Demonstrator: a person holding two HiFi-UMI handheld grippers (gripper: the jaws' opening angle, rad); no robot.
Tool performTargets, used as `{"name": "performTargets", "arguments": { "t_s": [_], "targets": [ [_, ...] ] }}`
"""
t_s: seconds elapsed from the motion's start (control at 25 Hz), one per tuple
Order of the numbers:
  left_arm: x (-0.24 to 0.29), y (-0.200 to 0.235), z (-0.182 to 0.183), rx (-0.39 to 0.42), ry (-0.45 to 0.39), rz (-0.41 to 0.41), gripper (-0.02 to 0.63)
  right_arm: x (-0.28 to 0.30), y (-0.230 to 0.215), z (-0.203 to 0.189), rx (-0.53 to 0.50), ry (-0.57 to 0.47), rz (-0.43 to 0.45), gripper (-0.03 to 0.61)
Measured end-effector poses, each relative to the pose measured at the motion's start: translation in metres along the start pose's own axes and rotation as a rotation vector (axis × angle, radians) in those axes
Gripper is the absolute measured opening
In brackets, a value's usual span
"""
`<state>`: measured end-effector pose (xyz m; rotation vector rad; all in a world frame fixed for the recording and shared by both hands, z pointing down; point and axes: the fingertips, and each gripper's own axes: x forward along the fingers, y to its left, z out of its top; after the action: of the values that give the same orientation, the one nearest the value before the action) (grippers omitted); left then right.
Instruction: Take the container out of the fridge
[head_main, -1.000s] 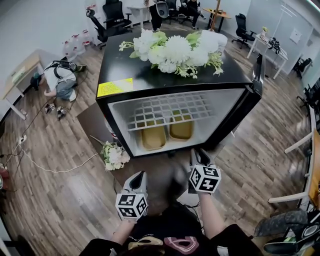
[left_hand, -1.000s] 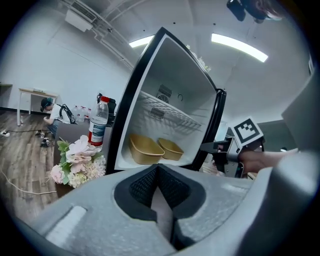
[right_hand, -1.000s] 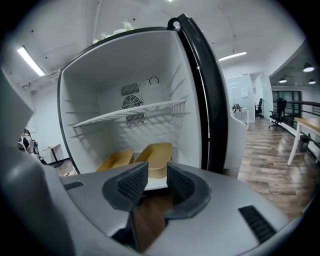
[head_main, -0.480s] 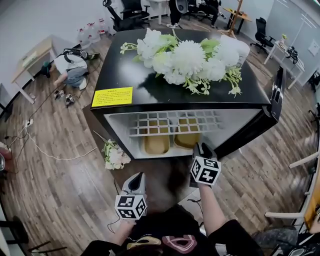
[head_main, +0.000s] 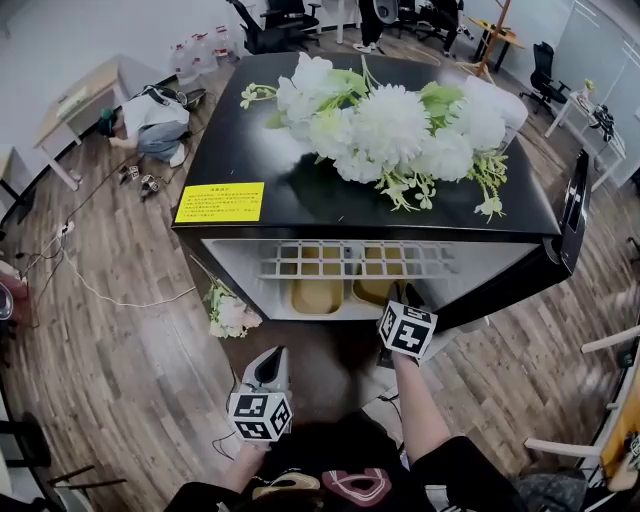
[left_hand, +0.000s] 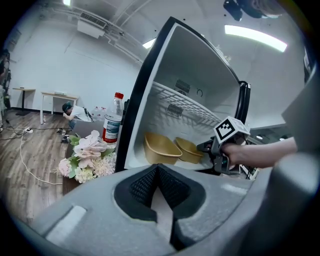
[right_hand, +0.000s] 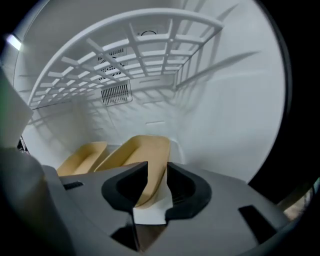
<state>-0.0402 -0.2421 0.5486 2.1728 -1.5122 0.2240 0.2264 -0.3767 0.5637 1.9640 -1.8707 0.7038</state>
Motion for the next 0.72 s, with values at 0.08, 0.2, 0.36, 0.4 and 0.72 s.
{"name": "performTargets", "arguments": {
  "t_s": [0.08, 0.2, 0.36, 0.4, 0.72],
  "targets": [
    [0.002, 0.0, 0.001, 0.003, 0.001, 0.007, 0.008, 0.006, -0.003, -0.002, 0.002, 0.014, -0.006, 0.127],
    [0.002, 0.003, 0.002, 0.004, 0.0, 0.021, 0.009, 0.013, -0.005, -0.006, 0.005, 0.037, -0.013, 0.127],
    [0.004, 0.005, 0.003, 0.0, 0.0, 0.035, 0.009, 0.024, -0.008, -0.012, 0.013, 0.085, -0.02, 0.126],
    [0.004, 0.006, 0.003, 0.0, 0.0, 0.037, 0.008, 0.026, -0.008, -0.014, 0.014, 0.098, -0.023, 0.126],
    [0.004, 0.015, 0.004, -0.003, -0.002, 0.06, 0.008, 0.036, -0.004, -0.019, 0.019, 0.133, -0.028, 0.094]
  ]
}}
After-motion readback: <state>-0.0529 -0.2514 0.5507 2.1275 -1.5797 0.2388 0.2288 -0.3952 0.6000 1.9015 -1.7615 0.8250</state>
